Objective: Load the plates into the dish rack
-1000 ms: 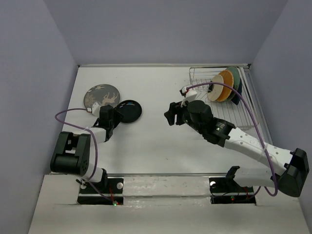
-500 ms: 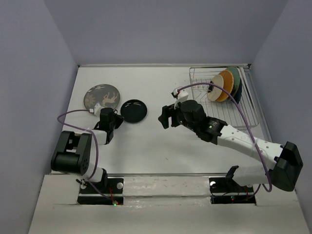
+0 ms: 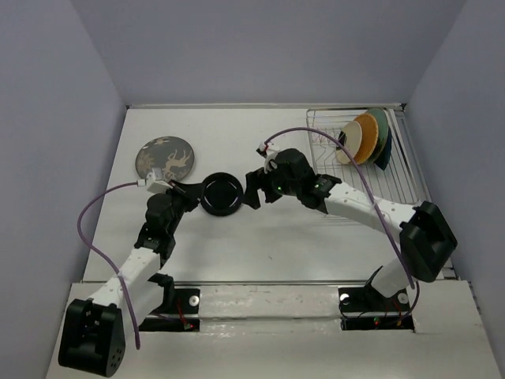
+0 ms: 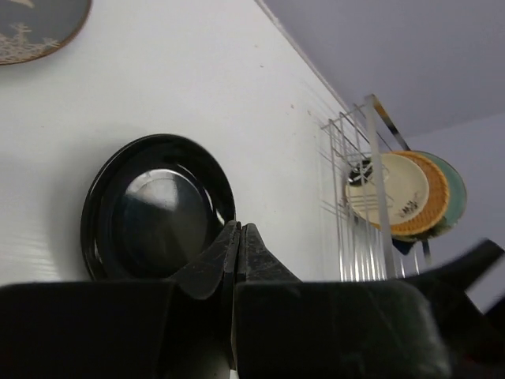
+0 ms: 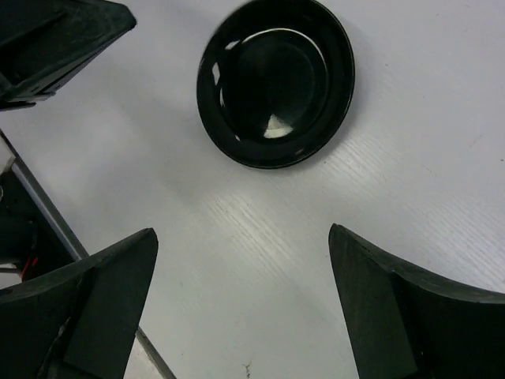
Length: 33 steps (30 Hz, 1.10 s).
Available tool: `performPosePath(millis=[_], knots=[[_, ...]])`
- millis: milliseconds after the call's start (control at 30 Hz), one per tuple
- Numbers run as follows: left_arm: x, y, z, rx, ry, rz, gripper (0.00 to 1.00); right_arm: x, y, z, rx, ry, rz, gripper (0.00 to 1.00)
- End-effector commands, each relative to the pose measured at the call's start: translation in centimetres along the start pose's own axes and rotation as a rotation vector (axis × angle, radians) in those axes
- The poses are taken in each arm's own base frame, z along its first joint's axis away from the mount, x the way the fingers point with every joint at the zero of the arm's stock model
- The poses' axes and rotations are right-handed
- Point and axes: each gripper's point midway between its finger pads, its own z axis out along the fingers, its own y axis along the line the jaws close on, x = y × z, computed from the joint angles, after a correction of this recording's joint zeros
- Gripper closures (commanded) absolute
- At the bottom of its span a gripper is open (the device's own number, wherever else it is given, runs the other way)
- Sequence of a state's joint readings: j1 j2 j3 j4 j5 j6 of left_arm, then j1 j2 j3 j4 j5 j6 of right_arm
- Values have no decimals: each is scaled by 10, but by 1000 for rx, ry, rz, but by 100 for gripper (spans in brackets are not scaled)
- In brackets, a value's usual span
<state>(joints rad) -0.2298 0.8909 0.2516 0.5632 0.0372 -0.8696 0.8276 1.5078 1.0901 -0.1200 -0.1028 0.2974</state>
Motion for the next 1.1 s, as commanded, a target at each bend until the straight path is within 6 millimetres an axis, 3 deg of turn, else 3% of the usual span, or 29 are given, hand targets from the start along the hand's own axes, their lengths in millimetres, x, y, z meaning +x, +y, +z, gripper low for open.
performPosePath(millis=[0,67,167,267,300,400,467,500,733,767,833,867,900,1033,1067], knots=[[15,-19,-18,114,88,35,94,-18,-9,11,-215,25,1,5],[16,-29,-27,163,101,43,94,-13,-11,21,-276,59,-8,4],[18,-28,-33,162,113,56,94,-9,-13,29,-319,87,-38,4],[21,-2,-32,52,110,96,93,-15,-12,35,-319,87,-12,4],[19,16,-30,-32,89,103,74,-15,-14,40,-311,94,5,4],[19,38,-26,-122,70,104,43,-10,-20,48,-277,109,46,6],[17,52,-23,-182,40,103,23,-7,-24,49,-258,109,67,7],[18,57,-22,-198,39,104,20,-6,-23,49,-259,105,69,8],[24,69,-5,-211,63,58,22,-5,-23,35,-244,70,75,12],[36,75,-1,-221,116,54,22,-9,-21,32,-249,56,73,12],[38,73,7,-207,128,50,25,-3,-18,30,-252,65,72,13],[46,82,11,-231,156,44,27,-2,-17,28,-254,64,76,13],[49,83,15,-230,165,39,29,-11,-14,27,-262,30,65,13],[50,78,30,-201,167,12,50,-10,-3,23,-283,15,66,14],[50,75,35,-192,167,8,63,-9,-3,23,-284,13,71,14]])
